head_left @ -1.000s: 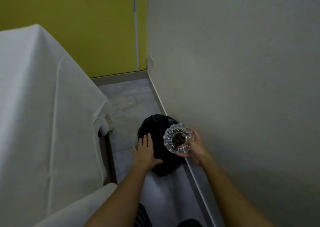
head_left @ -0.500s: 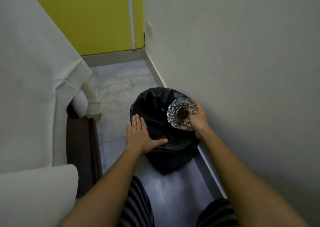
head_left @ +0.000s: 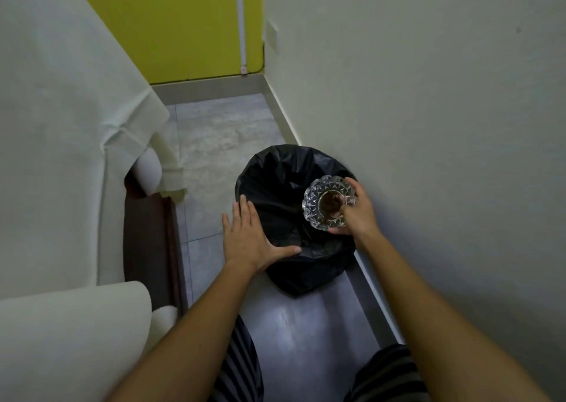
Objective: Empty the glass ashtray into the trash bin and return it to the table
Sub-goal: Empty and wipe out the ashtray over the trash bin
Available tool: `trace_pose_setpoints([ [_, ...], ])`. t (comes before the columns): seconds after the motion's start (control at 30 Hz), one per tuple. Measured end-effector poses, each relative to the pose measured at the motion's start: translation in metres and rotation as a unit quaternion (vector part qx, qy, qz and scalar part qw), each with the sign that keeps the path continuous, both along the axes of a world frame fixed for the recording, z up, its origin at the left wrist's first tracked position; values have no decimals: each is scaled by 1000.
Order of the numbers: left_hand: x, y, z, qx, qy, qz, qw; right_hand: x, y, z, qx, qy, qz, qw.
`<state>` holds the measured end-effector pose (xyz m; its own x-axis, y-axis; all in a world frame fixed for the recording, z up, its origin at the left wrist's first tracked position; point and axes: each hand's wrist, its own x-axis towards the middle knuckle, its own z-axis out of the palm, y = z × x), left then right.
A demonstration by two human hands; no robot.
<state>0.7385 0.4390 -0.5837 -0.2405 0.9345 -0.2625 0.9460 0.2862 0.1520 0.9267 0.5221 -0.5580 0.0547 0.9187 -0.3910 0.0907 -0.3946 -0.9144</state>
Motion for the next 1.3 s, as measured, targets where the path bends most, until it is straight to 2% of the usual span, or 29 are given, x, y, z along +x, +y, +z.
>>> trace_pose_setpoints([
  [0.23, 4, -6, 0, 5, -1, 52, 999, 4, 6, 6, 15, -45, 25, 999],
  [0.43, 5, -6, 2, -8, 8, 53, 999, 5, 0, 9, 11, -42, 25, 999],
  [0.7, -2, -4, 2, -21, 29, -31, 999, 10, -3, 9, 3, -35, 25, 999],
  [0.93, -14, 0, -1, -12, 28, -102, 994, 12, -5, 9, 44, -90, 58, 993],
  [1.0, -14, 0, -3, -4, 27, -105, 994, 13, -4, 11, 89, -129, 77, 985],
  [1.07, -14, 0, -4, 2, 28, -107, 994, 14, -5, 14, 191, -220, 110, 950],
  [1.13, -14, 0, -5, 5, 32, -105, 994, 17, -8, 15, 289, -350, 172, 874],
  [1.2, -14, -1, -5, 5, 38, -100, 994, 17, -17, 13, 312, -487, 292, 762],
  [1.27, -13, -1, -5, 2, 42, -100, 994, 21, -28, 7, 390, -584, 378, 604],
  [1.3, -12, -1, -4, 1, 43, -99, 994, 24, -33, 2, 444, -603, 403, 526],
])
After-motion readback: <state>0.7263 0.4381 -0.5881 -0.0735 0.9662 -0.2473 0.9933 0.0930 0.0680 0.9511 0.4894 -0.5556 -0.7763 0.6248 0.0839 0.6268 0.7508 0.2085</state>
